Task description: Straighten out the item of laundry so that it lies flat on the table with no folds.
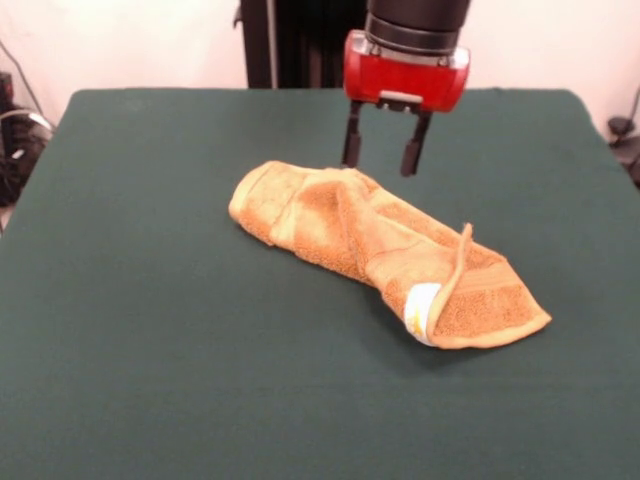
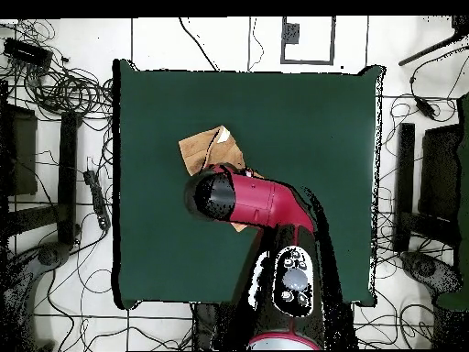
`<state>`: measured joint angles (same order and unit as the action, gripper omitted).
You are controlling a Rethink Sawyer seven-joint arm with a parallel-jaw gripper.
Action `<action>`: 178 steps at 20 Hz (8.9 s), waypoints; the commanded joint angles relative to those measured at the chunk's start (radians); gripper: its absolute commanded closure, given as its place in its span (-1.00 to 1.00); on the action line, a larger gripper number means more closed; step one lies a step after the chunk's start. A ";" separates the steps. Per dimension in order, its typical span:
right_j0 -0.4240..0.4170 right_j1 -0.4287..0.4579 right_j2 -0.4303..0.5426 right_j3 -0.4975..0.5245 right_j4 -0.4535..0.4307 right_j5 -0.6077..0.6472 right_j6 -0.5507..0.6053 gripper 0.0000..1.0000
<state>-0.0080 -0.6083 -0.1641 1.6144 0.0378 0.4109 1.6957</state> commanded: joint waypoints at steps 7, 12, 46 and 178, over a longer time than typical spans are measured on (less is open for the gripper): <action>-0.033 0.023 0.196 0.044 -0.002 0.075 0.040 -1.00; -0.032 0.025 0.202 0.042 -0.005 0.076 0.056 -1.00; 0.012 0.077 0.187 -0.014 0.013 0.065 0.135 -1.00; 0.068 0.286 0.148 -0.307 0.019 0.156 0.121 1.00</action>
<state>0.0396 -0.3262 -0.0668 1.3370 0.0490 0.4799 1.6957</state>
